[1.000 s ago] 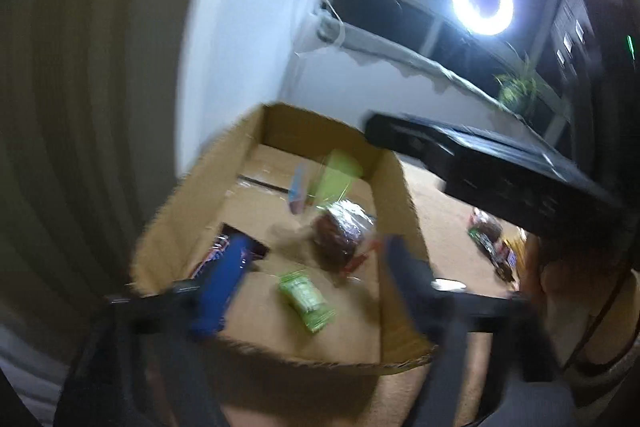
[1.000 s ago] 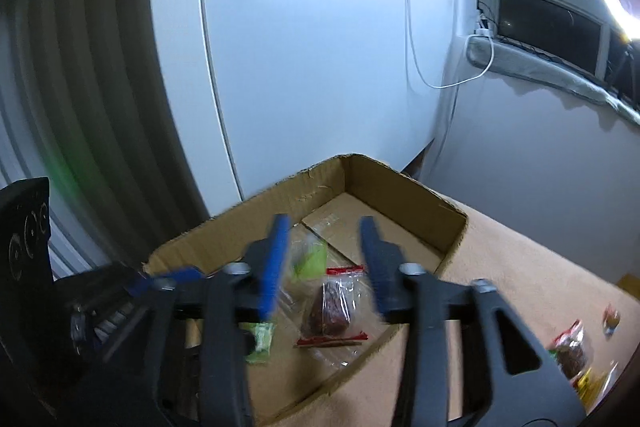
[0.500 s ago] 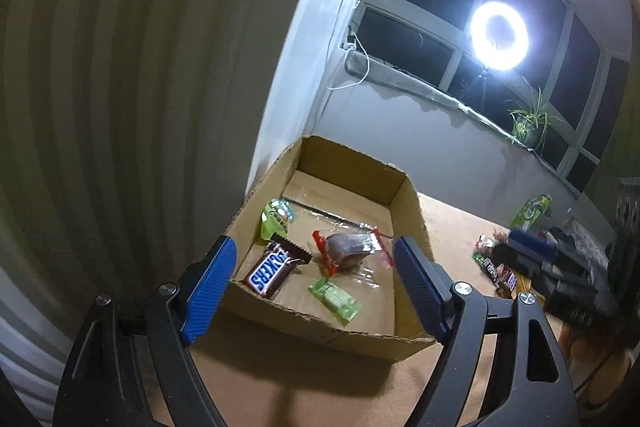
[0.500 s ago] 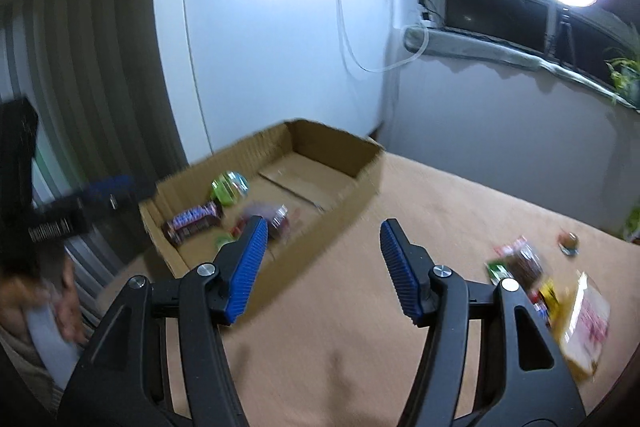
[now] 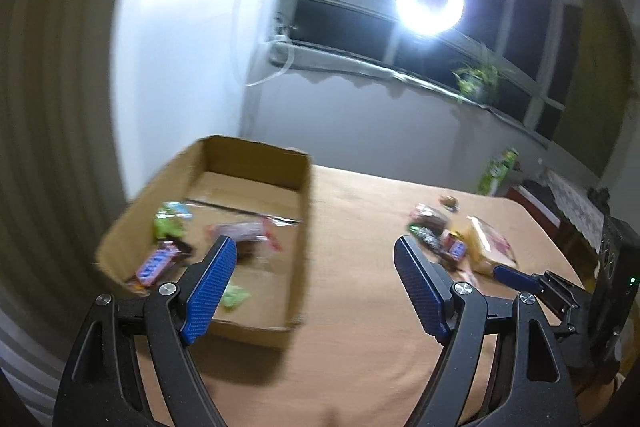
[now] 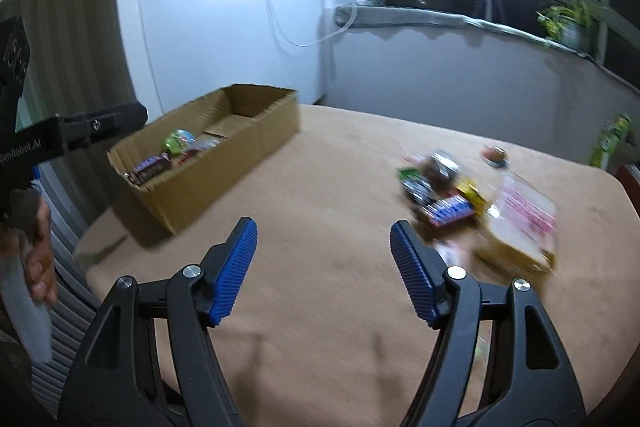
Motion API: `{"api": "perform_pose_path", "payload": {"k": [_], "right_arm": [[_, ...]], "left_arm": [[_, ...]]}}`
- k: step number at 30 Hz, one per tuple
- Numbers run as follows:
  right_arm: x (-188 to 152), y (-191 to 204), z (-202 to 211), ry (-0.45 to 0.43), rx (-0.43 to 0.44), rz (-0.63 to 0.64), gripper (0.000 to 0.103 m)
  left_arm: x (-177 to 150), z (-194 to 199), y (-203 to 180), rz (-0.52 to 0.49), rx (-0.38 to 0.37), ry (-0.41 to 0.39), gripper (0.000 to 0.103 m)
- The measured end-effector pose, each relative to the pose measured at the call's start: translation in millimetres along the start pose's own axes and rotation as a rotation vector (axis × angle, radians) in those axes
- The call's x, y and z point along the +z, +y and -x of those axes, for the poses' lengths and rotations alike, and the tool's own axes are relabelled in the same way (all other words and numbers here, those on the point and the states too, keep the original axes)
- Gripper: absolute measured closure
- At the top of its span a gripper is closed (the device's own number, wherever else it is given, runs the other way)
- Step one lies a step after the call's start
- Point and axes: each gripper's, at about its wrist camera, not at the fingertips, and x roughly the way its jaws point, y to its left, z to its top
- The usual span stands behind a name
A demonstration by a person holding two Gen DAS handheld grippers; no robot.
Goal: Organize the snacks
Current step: 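Grasp the pink-white wrapped candy with the left tool while the right tool grasps the green candy packet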
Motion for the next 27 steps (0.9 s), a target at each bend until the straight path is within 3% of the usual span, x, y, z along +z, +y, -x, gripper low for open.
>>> {"api": "perform_pose_path", "payload": {"k": [10,27], "right_arm": [[-38.8,-62.3,32.5,0.001,-0.097,-0.077,0.031],[-64.8,-100.3,33.3,0.017,-0.075,-0.144,0.031]], "left_arm": [[-7.8,-11.6,-76.3,-0.149,-0.073,0.05,0.022],[-20.0,-52.1,-156.7,-0.308,-0.143,0.152,0.022]]}}
